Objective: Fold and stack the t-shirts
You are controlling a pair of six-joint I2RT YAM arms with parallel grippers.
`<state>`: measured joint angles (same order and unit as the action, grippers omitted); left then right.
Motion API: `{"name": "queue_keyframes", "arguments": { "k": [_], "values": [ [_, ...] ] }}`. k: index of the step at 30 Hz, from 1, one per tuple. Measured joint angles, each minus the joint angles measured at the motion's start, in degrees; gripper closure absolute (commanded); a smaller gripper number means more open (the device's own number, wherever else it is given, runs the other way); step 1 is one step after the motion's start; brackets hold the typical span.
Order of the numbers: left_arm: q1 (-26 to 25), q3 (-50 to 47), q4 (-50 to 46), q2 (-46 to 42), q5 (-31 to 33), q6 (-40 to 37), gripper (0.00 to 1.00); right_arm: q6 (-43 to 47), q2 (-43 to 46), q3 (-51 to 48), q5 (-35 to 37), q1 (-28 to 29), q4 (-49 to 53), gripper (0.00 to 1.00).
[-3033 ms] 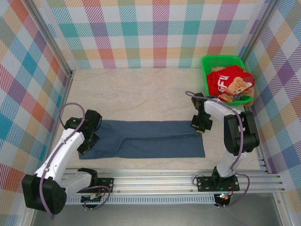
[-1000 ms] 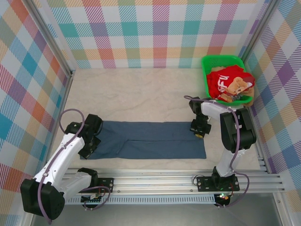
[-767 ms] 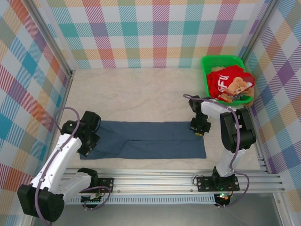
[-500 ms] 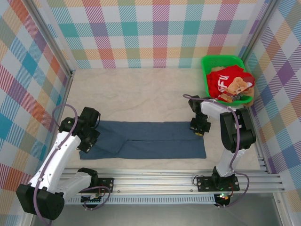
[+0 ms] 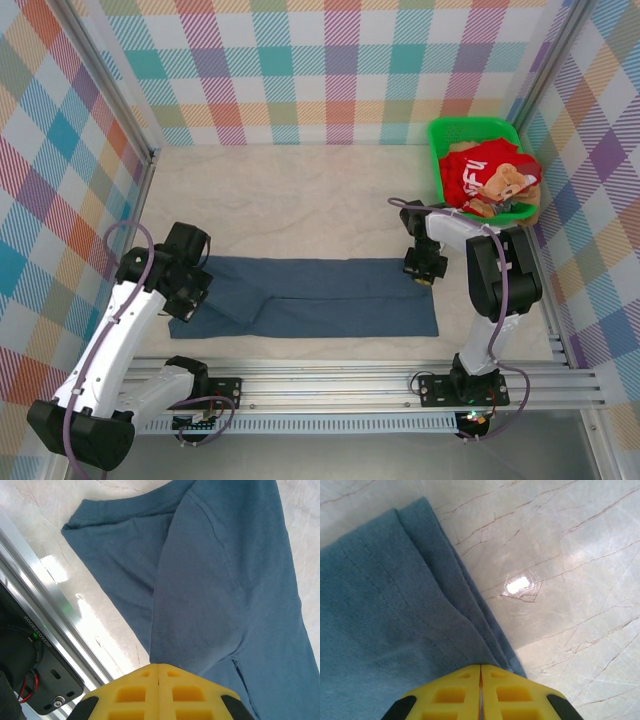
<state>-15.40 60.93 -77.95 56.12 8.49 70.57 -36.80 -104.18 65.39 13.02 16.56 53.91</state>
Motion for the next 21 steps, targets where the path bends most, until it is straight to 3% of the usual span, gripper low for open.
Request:
{"name": "queue_keyframes", "arguments": {
  "k": [9,14,15,17,19,21],
  "values": [
    [-1.0,0.1,0.1,-0.4,-0.5,0.8,1.00,0.0,0.0,0.1,0.0,0.0,0.4,0.90],
    [-1.0,-3.5,0.2,-1.8,-0.5,0.5,1.00,0.3,0.0,0.1,0.0,0.0,0.4,0.82],
    [-1.0,-4.7,0.3,-1.9,-0.5,0.3,0.97,0.3,0.0,0.1,0.1,0.1,0.4,0.80],
    [-1.0,-8.3,0.3,-2.4,-1.0,-0.5,0.76,0.6,0.1,0.1,0.2,0.2,0.4,0.74],
    [-1.1,-10.6,0.0,-2.6,-1.7,-0.9,0.62,0.9,0.5,0.3,0.5,0.5,0.6,0.70],
    [-1.2,-10.4,-0.3,-2.6,-1.6,-1.2,0.58,1.3,1.6,0.8,0.6,0.9,0.9,0.67]
  ]
}}
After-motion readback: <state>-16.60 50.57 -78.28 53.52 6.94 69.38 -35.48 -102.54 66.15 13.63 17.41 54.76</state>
